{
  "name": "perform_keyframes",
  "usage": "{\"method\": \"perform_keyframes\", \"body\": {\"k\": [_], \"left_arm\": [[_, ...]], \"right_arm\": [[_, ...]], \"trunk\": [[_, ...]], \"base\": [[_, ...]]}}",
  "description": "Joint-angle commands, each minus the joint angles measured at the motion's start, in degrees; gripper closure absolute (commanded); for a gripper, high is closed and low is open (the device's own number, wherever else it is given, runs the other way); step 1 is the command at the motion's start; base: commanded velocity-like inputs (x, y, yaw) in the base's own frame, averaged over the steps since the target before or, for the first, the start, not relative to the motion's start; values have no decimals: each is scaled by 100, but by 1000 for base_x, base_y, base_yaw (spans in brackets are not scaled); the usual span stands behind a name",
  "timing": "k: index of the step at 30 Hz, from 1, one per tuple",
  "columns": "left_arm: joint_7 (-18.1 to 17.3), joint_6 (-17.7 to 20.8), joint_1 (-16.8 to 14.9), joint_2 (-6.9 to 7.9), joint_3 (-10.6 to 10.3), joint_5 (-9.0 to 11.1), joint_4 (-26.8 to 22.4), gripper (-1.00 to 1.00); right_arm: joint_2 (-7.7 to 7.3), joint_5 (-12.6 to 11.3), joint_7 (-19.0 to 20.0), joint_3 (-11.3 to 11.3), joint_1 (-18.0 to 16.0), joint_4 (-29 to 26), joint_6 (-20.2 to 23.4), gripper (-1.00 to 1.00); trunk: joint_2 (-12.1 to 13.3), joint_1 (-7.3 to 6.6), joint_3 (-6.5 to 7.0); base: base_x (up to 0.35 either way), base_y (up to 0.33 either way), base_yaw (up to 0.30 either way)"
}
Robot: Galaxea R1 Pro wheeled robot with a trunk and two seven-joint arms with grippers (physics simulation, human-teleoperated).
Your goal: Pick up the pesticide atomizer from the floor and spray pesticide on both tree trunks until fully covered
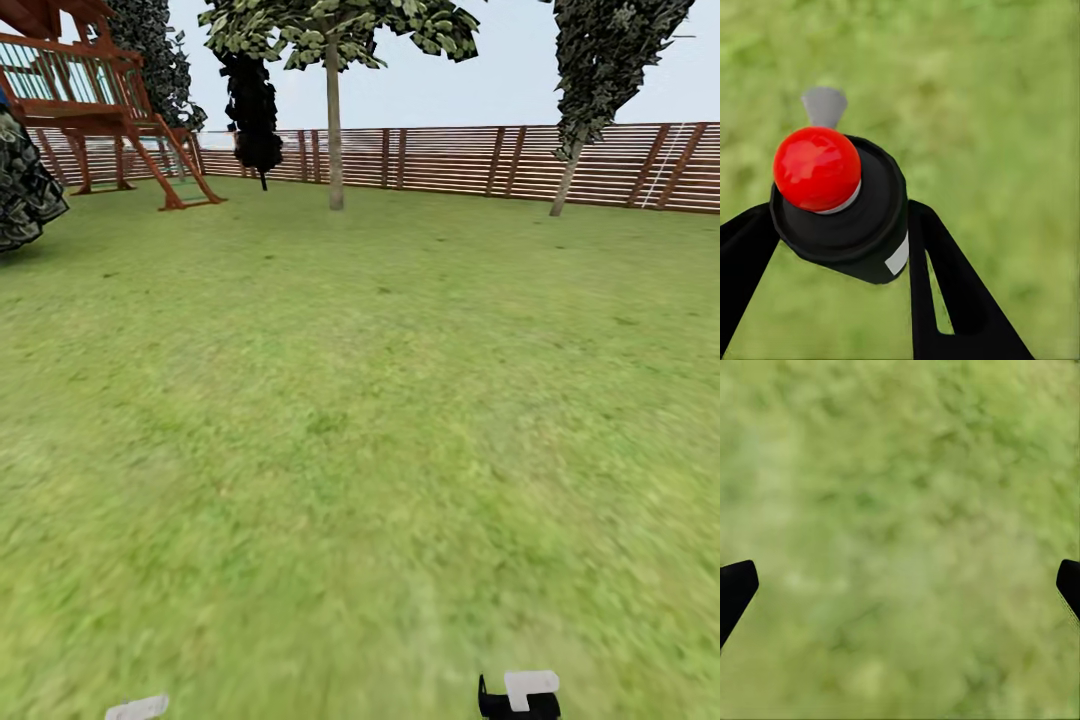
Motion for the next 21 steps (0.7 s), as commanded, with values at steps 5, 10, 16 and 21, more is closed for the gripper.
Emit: {"method": "perform_keyframes", "body": {"k": [5, 10, 16, 21], "left_arm": [[-4, -18, -3, 0, -3, 31, 5, 100], [-4, -13, -3, 0, -3, 31, 5, 100], [-4, -14, -3, 8, 1, 31, 5, 100], [-1, -18, -3, 9, 4, 31, 5, 100]], "right_arm": [[1, 61, -34, -34, -2, 5, -5, -100], [-3, 61, -34, -34, -2, -1, -5, -100], [-9, 79, -25, -26, -2, -25, -13, -100], [-19, 81, -24, -24, -2, -12, -13, -100]], "trunk": [[-2, 3, -5], [-2, 3, -5], [-2, 3, -5], [-2, 3, -5]], "base": [[338, 0, 0], [338, 0, 0], [338, 0, 0], [338, 0, 0]]}}
